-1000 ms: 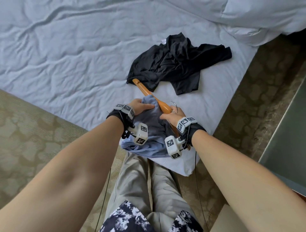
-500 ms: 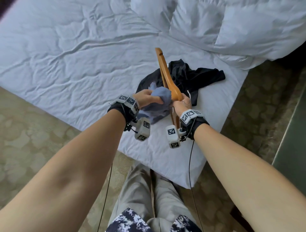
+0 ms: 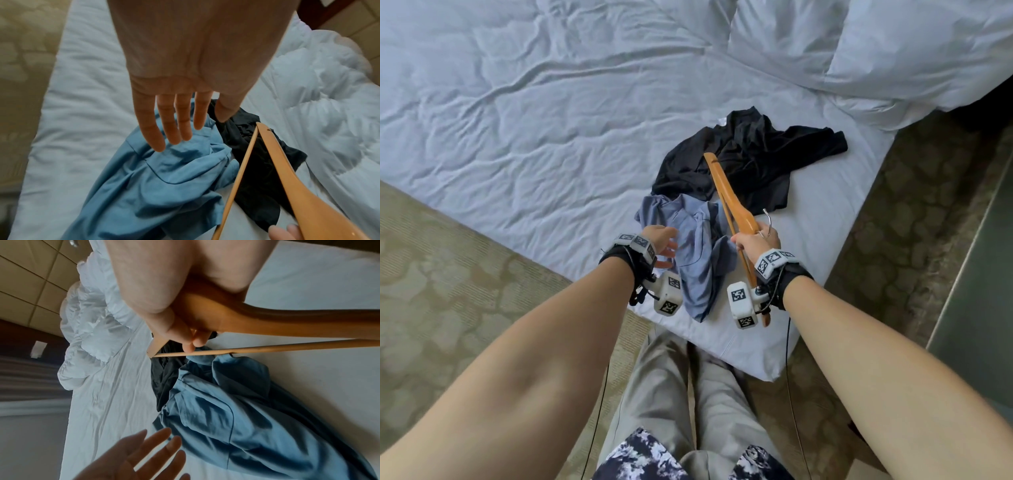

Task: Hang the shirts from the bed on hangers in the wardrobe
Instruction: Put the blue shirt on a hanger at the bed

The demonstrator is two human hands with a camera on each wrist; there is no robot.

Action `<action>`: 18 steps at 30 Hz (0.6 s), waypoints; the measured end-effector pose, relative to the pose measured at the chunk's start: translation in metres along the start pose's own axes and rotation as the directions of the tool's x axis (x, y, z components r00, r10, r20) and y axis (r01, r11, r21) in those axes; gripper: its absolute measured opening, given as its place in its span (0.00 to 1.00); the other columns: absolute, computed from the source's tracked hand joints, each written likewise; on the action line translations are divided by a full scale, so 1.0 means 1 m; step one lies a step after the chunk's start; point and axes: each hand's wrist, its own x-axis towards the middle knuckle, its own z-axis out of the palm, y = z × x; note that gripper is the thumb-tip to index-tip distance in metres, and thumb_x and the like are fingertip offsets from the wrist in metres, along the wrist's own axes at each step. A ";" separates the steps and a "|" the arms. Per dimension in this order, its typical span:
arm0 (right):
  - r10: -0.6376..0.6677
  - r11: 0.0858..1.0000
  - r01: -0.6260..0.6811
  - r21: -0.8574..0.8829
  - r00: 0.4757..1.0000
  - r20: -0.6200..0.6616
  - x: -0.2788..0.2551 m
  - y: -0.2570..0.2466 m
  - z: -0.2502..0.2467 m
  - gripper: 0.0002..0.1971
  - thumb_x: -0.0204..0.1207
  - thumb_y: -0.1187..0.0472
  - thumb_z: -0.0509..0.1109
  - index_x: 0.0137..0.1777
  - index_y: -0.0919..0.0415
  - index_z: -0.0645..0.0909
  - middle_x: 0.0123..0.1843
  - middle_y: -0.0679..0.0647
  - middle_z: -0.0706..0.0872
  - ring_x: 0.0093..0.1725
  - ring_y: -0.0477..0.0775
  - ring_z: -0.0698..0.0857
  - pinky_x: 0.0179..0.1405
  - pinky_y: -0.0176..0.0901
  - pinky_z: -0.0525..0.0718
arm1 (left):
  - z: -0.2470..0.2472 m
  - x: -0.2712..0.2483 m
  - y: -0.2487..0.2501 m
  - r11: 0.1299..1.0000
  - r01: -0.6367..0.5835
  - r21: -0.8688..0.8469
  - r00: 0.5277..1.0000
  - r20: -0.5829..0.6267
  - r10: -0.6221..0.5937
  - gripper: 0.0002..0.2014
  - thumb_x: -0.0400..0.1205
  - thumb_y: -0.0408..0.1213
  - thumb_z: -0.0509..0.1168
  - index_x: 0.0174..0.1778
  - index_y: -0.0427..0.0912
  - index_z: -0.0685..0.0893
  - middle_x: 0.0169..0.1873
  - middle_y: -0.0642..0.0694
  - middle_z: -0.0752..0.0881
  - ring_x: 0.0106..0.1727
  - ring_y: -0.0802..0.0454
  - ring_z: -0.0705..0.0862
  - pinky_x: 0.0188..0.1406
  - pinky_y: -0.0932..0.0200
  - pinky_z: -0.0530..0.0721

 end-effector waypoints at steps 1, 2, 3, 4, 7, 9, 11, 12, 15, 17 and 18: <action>0.005 1.000 -0.005 -0.003 1.000 0.003 0.001 0.001 0.001 0.12 0.63 0.68 0.74 0.47 0.59 0.84 0.30 0.50 0.85 0.31 0.50 0.82 0.36 0.38 0.78 | 0.001 0.004 -0.002 0.999 0.023 -0.041 1.000 -0.013 -0.023 0.11 0.86 0.38 0.62 0.59 0.37 0.81 0.50 0.39 0.85 0.42 0.45 0.83 0.44 0.45 0.88; 0.010 1.000 -0.010 -0.008 1.000 0.005 0.003 0.002 0.002 0.12 0.63 0.68 0.74 0.47 0.59 0.84 0.32 0.51 0.85 0.32 0.51 0.82 0.36 0.38 0.78 | 0.002 0.007 -0.003 0.997 0.032 -0.067 0.999 -0.023 -0.034 0.10 0.86 0.36 0.61 0.60 0.37 0.81 0.50 0.39 0.84 0.41 0.45 0.83 0.42 0.45 0.88; 0.011 1.000 -0.011 -0.012 1.000 0.008 0.004 0.003 0.002 0.11 0.63 0.68 0.74 0.45 0.59 0.84 0.32 0.51 0.84 0.32 0.52 0.81 0.36 0.38 0.77 | 0.003 0.011 -0.002 0.997 0.033 -0.074 0.999 -0.034 -0.036 0.10 0.86 0.35 0.61 0.60 0.37 0.80 0.49 0.39 0.83 0.41 0.45 0.82 0.41 0.44 0.88; 0.008 1.000 -0.008 -0.015 1.000 0.008 0.006 0.004 0.003 0.09 0.64 0.68 0.75 0.43 0.59 0.83 0.32 0.51 0.82 0.32 0.52 0.80 0.35 0.38 0.76 | 0.004 0.016 -0.002 0.997 0.026 -0.068 0.998 -0.055 -0.029 0.10 0.85 0.34 0.61 0.60 0.36 0.80 0.47 0.39 0.82 0.42 0.44 0.81 0.42 0.43 0.88; -0.005 1.000 0.006 -0.025 1.000 0.022 0.011 0.009 0.003 0.08 0.66 0.67 0.75 0.45 0.60 0.83 0.32 0.51 0.80 0.33 0.52 0.79 0.33 0.38 0.74 | 0.009 0.030 0.000 0.998 0.031 0.055 0.993 -0.119 -0.024 0.15 0.83 0.35 0.61 0.66 0.35 0.78 0.41 0.39 0.79 0.38 0.43 0.80 0.41 0.44 0.89; 0.000 0.999 0.002 -0.034 0.999 0.042 0.015 0.013 0.003 0.10 0.68 0.65 0.75 0.50 0.61 0.83 0.34 0.51 0.80 0.34 0.50 0.79 0.32 0.38 0.74 | 0.013 0.040 -0.002 0.983 0.054 0.173 0.992 -0.122 -0.032 0.20 0.83 0.38 0.63 0.68 0.32 0.77 0.41 0.36 0.84 0.36 0.41 0.85 0.31 0.54 0.85; 0.017 0.999 -0.014 -0.046 0.998 0.060 0.020 0.018 0.004 0.11 0.70 0.65 0.74 0.53 0.60 0.82 0.36 0.50 0.80 0.36 0.49 0.79 0.32 0.37 0.73 | 0.024 0.048 -0.008 0.986 0.096 0.133 0.995 -0.038 -0.092 0.20 0.83 0.39 0.66 0.68 0.32 0.78 0.52 0.35 0.86 0.44 0.40 0.87 0.32 0.52 0.85; 0.022 0.998 -0.018 -0.052 0.997 0.068 0.023 0.020 0.005 0.11 0.71 0.64 0.74 0.54 0.60 0.82 0.38 0.50 0.80 0.36 0.49 0.79 0.32 0.37 0.72 | 0.031 0.051 -0.012 0.989 0.115 0.088 0.993 0.022 -0.117 0.19 0.83 0.39 0.68 0.65 0.31 0.79 0.53 0.35 0.86 0.46 0.41 0.86 0.39 0.47 0.88; 0.030 0.998 -0.024 -0.056 0.994 0.106 0.030 0.029 0.007 0.12 0.74 0.64 0.73 0.58 0.59 0.81 0.47 0.56 0.86 0.42 0.53 0.81 0.34 0.35 0.72 | 0.049 0.058 -0.019 0.982 0.149 0.120 0.980 0.116 -0.163 0.21 0.79 0.45 0.74 0.59 0.33 0.81 0.48 0.39 0.87 0.42 0.45 0.86 0.50 0.44 0.88; 0.038 0.998 -0.030 -0.061 0.989 0.143 0.034 0.032 0.007 0.14 0.75 0.63 0.73 0.60 0.59 0.80 0.52 0.58 0.88 0.47 0.57 0.83 0.36 0.35 0.73 | 0.059 0.066 -0.019 0.968 0.130 0.213 0.981 0.115 -0.157 0.21 0.74 0.53 0.78 0.46 0.37 0.83 0.36 0.43 0.85 0.32 0.49 0.84 0.36 0.51 0.88; 0.036 0.998 -0.026 -0.064 0.986 0.160 0.035 0.034 0.008 0.15 0.74 0.62 0.73 0.60 0.59 0.81 0.54 0.59 0.88 0.49 0.57 0.84 0.38 0.35 0.74 | 0.062 0.068 -0.019 0.959 0.111 0.261 0.984 0.103 -0.142 0.23 0.71 0.56 0.79 0.37 0.40 0.80 0.28 0.45 0.82 0.26 0.50 0.80 0.33 0.52 0.88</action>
